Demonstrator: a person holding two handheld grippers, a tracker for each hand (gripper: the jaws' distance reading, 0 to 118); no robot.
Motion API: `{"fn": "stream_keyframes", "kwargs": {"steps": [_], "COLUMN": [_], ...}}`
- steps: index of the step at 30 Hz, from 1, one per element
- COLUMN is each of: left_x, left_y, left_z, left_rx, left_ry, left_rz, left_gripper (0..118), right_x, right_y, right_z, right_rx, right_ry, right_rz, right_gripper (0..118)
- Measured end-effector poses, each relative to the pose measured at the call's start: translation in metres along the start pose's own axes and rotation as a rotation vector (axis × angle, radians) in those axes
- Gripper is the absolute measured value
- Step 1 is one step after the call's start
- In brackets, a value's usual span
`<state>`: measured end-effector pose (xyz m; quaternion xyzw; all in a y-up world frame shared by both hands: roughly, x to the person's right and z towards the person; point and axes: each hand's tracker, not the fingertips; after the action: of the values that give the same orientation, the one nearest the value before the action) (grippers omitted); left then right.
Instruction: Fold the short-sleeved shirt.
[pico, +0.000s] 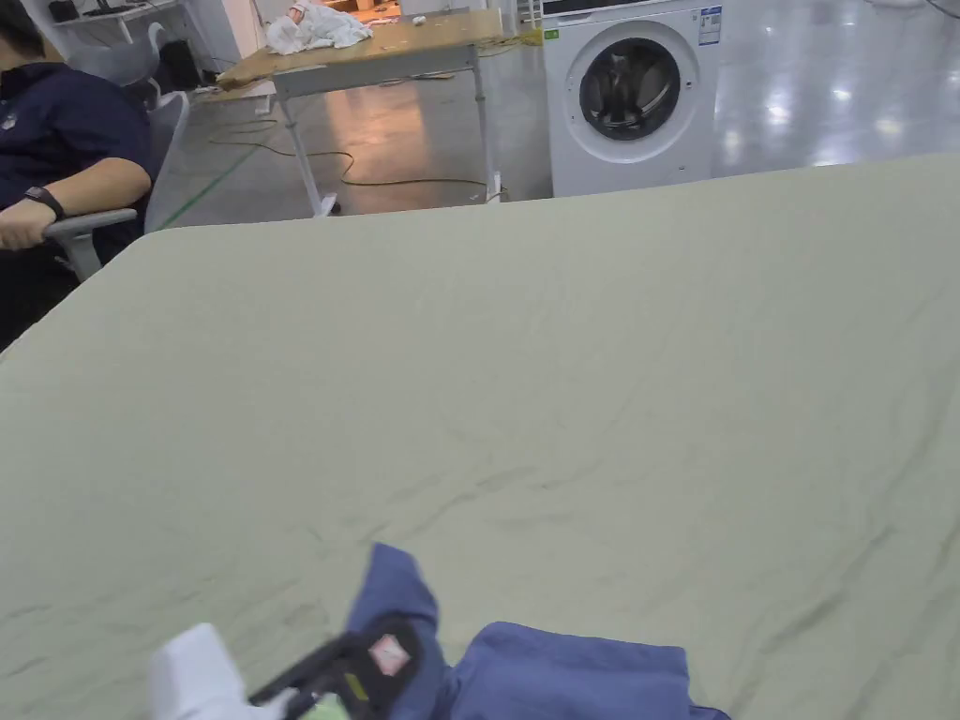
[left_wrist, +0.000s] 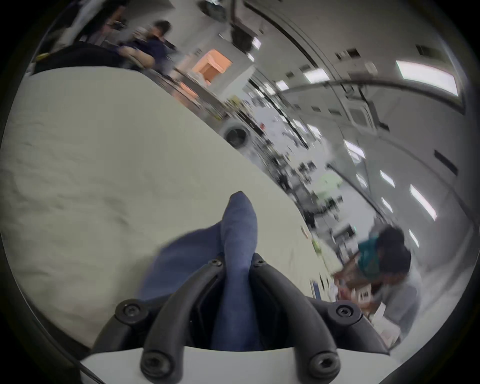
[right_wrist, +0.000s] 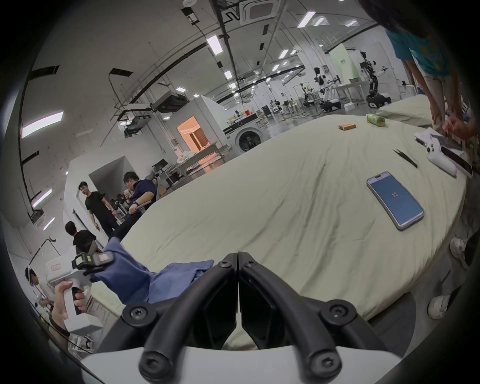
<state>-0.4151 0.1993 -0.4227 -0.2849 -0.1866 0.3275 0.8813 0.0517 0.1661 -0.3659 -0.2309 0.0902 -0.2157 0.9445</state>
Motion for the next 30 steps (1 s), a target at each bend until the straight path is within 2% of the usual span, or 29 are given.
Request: {"fn": "stream_keyframes", "kwargs": {"steps": [2,5,6,8,9,10,12,13,14,15,16,18,19,22,25,28,30], "left_x": [0.020,0.042,0.046,0.049,0.050,0.049,0.046,0.039,0.036,0.037,0.038,0.035,0.033,0.024,0.028,0.027,0.029], "left_y": [-0.019,-0.046,-0.054,-0.060,-0.061,-0.060,-0.053,-0.048,-0.044,-0.043,-0.042,-0.046,-0.051,-0.069,-0.090,-0.083,-0.074], "left_z": [-0.034,-0.075,-0.085,-0.102,-0.106,-0.104,-0.089,-0.078,-0.072,-0.065,-0.064,-0.078,-0.088,-0.121,-0.150,-0.147,-0.137], "left_rx": [-0.112,-0.208,-0.208,-0.278,-0.294,-0.283,-0.236,-0.210,-0.190,-0.164,-0.136,-0.197,-0.239,-0.370,-0.438,-0.408,-0.391], "left_ry": [0.008,0.020,0.013,0.022,0.024,0.006,-0.098,-0.227,-0.285,-0.230,-0.148,-0.077,-0.052,-0.084,0.006,-0.016,-0.025], "left_rz": [-0.090,-0.138,-0.131,-0.116,-0.109,-0.092,-0.026,0.009,0.039,0.038,0.002,-0.084,-0.053,-0.008,-0.125,-0.082,-0.072], "left_gripper": [9,13,21,59,70,65,39,39,11,1,1,1,1,1,1,1,6], "right_x": [-0.003,0.001,0.004,0.010,0.014,0.017,0.023,0.023,0.026,0.029,0.031,0.034,0.034,0.029,0.021,0.014,0.008], "right_y": [0.001,-0.002,-0.004,-0.007,-0.008,-0.010,-0.012,-0.012,-0.012,-0.014,-0.015,-0.018,-0.019,-0.021,-0.024,-0.030,-0.034], "right_z": [0.003,0.006,0.007,0.007,0.008,0.008,0.010,0.012,0.012,0.012,0.012,0.011,0.010,0.009,0.009,0.002,-0.007], "right_rx": [0.008,0.008,0.006,-0.001,-0.005,-0.009,-0.016,-0.018,-0.019,-0.023,-0.026,-0.032,-0.036,-0.046,-0.062,-0.101,-0.139], "right_ry": [-0.004,-0.020,-0.031,-0.045,-0.048,-0.055,-0.076,-0.087,-0.090,-0.093,-0.098,-0.106,-0.107,-0.094,-0.092,-0.064,-0.028], "right_rz": [0.013,-0.001,-0.011,-0.027,-0.031,-0.034,-0.037,-0.041,-0.046,-0.055,-0.062,-0.075,-0.082,-0.079,-0.049,-0.047,-0.042], "right_gripper": [0,0,0,0,0,0,0,0,0,0,0,0,0,0,0,0,0]}}
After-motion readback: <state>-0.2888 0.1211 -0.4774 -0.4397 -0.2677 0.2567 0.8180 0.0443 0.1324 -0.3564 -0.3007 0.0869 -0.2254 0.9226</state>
